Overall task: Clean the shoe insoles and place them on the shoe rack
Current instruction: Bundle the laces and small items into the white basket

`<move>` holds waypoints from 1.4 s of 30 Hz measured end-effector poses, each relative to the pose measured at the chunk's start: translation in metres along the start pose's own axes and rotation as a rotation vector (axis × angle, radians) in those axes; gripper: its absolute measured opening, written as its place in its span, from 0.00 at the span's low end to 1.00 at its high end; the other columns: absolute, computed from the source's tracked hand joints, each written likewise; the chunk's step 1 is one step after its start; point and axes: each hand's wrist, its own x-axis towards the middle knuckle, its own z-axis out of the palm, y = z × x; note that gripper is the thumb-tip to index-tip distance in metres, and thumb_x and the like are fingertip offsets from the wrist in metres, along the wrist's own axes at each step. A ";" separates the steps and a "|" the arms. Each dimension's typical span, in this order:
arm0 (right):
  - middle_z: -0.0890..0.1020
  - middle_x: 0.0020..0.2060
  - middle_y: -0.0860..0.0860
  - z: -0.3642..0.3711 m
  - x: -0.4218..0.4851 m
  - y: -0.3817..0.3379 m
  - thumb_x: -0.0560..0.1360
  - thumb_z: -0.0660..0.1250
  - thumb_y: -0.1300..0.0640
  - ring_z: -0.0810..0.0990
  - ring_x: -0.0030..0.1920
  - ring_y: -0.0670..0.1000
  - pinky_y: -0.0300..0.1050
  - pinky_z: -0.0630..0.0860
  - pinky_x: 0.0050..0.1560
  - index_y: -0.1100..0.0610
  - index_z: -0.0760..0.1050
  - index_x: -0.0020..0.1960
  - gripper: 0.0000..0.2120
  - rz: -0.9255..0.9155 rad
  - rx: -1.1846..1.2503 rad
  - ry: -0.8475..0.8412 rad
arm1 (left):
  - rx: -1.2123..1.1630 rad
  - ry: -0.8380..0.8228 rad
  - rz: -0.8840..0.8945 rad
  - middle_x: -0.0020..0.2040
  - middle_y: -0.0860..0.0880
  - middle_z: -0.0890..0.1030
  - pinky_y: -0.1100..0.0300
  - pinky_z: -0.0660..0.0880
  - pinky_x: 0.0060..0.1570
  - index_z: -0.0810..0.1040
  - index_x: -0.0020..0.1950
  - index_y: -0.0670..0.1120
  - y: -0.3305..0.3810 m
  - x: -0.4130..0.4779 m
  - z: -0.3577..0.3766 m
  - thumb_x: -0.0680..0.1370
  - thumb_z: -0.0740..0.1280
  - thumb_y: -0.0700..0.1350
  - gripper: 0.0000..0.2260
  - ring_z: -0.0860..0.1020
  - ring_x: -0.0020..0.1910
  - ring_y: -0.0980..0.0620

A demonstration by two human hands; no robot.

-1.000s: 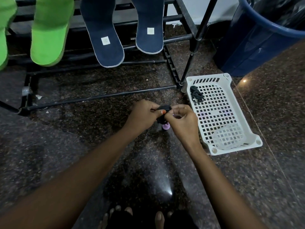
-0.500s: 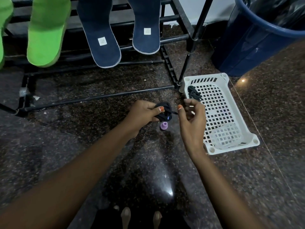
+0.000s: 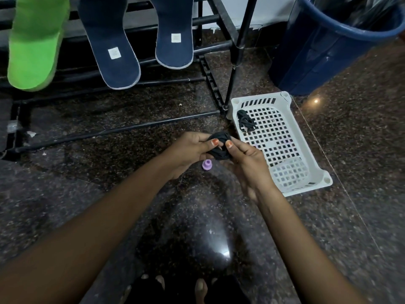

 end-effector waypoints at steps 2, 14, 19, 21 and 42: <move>0.83 0.47 0.55 -0.006 0.002 -0.001 0.75 0.63 0.63 0.81 0.49 0.53 0.45 0.78 0.51 0.63 0.76 0.58 0.12 0.054 0.061 0.005 | -0.001 0.016 -0.001 0.45 0.46 0.80 0.68 0.76 0.44 0.76 0.60 0.34 -0.001 0.003 0.006 0.80 0.61 0.38 0.11 0.79 0.41 0.57; 0.83 0.34 0.51 -0.058 0.025 -0.030 0.73 0.65 0.68 0.81 0.33 0.45 0.35 0.76 0.34 0.63 0.78 0.45 0.04 -0.069 0.036 0.275 | 0.172 0.205 0.109 0.35 0.48 0.75 0.60 0.79 0.42 0.70 0.40 0.45 0.012 0.063 0.070 0.77 0.66 0.33 0.10 0.76 0.36 0.53; 0.80 0.35 0.53 -0.081 0.059 -0.047 0.74 0.64 0.69 0.80 0.31 0.44 0.36 0.77 0.34 0.61 0.76 0.41 0.06 -0.138 0.009 0.357 | 0.319 0.250 0.101 0.46 0.43 0.78 0.57 0.79 0.42 0.75 0.52 0.42 0.030 0.115 0.096 0.76 0.69 0.35 0.07 0.79 0.43 0.48; 0.80 0.36 0.54 -0.091 0.076 -0.051 0.74 0.64 0.70 0.80 0.32 0.45 0.39 0.80 0.38 0.61 0.76 0.40 0.07 -0.161 -0.007 0.397 | 0.396 0.315 0.112 0.52 0.41 0.81 0.52 0.78 0.51 0.77 0.51 0.43 0.036 0.134 0.104 0.74 0.71 0.37 0.08 0.80 0.51 0.44; 0.82 0.49 0.52 -0.120 0.154 -0.041 0.76 0.65 0.57 0.80 0.49 0.52 0.48 0.76 0.52 0.55 0.79 0.53 0.08 -0.265 -1.034 0.685 | 0.730 0.372 0.134 0.55 0.42 0.80 0.58 0.73 0.49 0.79 0.55 0.38 0.020 0.211 0.125 0.77 0.66 0.34 0.08 0.78 0.54 0.45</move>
